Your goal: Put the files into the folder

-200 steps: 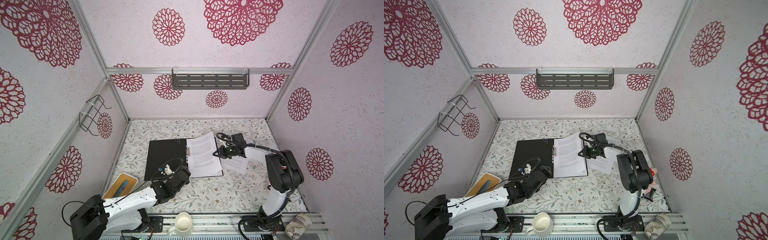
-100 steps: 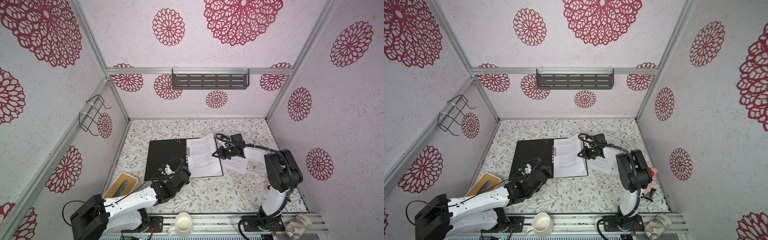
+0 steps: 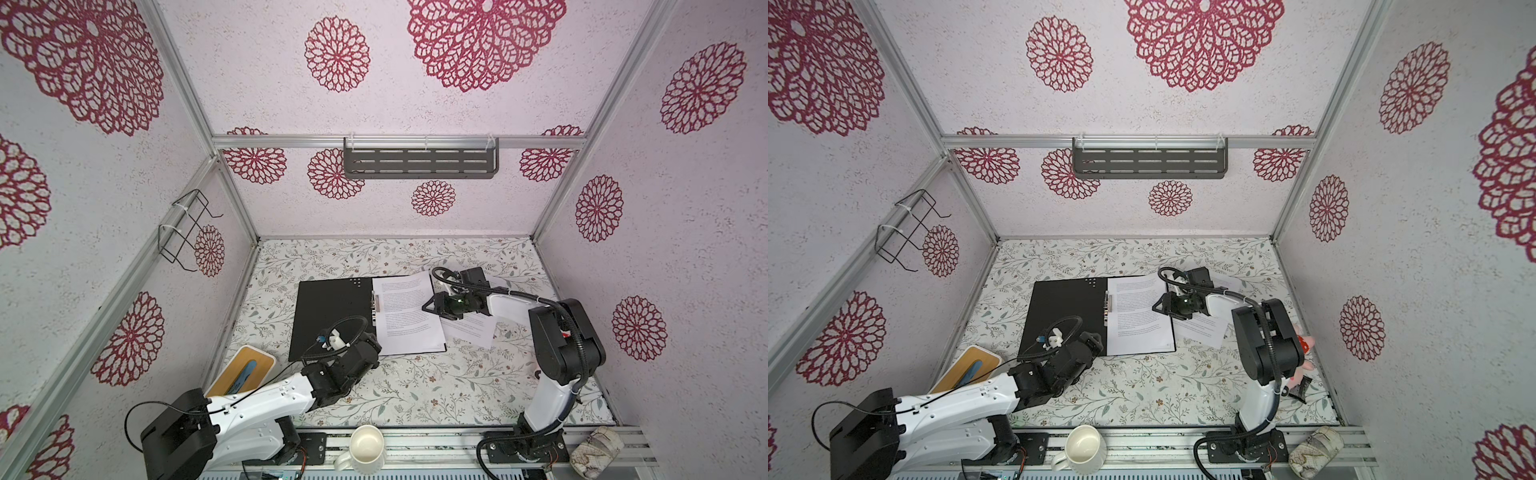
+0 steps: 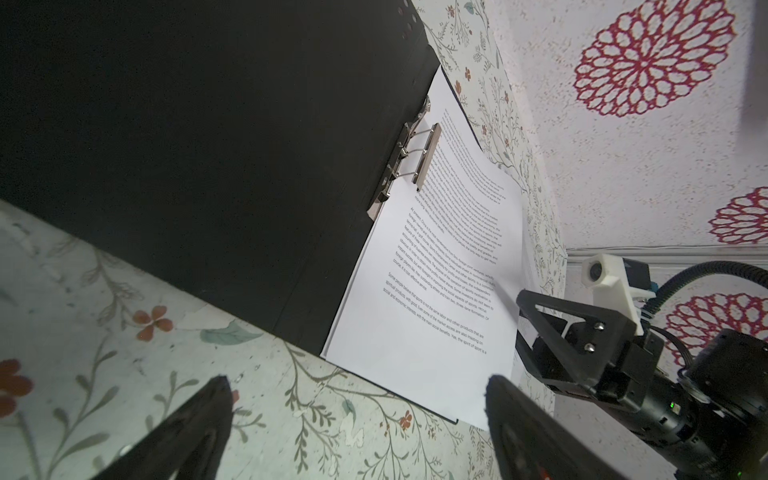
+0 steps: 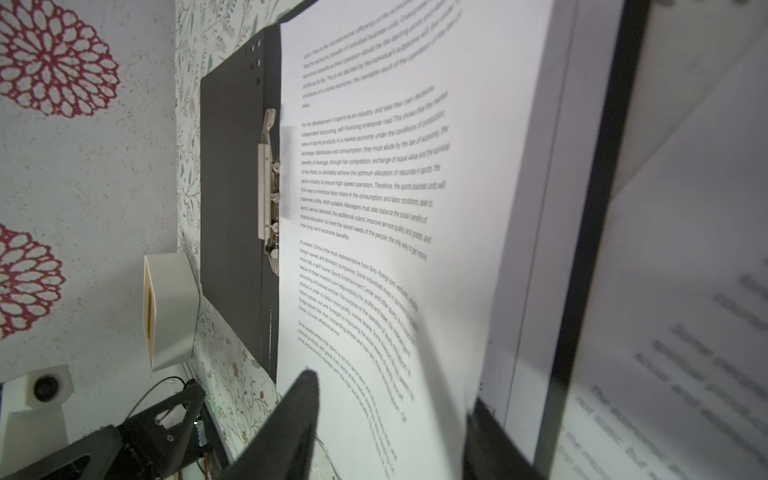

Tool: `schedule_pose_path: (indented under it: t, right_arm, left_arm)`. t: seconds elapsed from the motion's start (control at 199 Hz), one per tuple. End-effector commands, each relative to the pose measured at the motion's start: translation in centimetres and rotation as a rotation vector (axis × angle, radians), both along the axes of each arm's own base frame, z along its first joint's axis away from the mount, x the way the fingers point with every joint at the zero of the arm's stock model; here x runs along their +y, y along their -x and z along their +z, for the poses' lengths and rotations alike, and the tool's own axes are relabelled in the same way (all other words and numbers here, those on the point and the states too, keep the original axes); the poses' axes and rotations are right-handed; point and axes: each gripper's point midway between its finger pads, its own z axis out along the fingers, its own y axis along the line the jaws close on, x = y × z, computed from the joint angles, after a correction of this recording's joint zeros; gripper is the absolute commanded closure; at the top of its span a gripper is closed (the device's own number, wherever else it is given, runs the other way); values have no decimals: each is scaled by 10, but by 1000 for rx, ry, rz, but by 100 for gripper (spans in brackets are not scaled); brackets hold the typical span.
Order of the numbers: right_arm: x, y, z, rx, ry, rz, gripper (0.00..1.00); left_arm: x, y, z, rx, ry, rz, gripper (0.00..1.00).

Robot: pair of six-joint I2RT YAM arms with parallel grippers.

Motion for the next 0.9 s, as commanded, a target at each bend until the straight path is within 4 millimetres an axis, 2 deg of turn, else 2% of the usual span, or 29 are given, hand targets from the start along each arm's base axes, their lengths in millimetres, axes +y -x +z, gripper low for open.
schedule_pose_path:
  t: [0.0,0.276,0.402,0.528,0.699,0.9]
  right_arm:
    - [-5,-13,27,-58,26,-47,42]
    - [-48,-27,32,-75,231,-201,31]
    - [-67,-34,26,-80,310,-245,28]
    - [-68,-35,16,-49,289,-248,27]
    - [-70,-33,4,-17,293,-267,27]
    - [-80,-12,-16,37,306,-298,27]
  left_arm:
    - [3,-5,8,-1,-27,16,2]
    - [-2,-14,19,-11,-55,11,2]
    - [-8,-21,26,-15,-69,-11,2]
    - [-18,-31,33,-27,-91,-52,2]
    - [-38,-56,45,-70,-63,-133,2]
    - [-68,-92,65,-89,-98,-298,2]
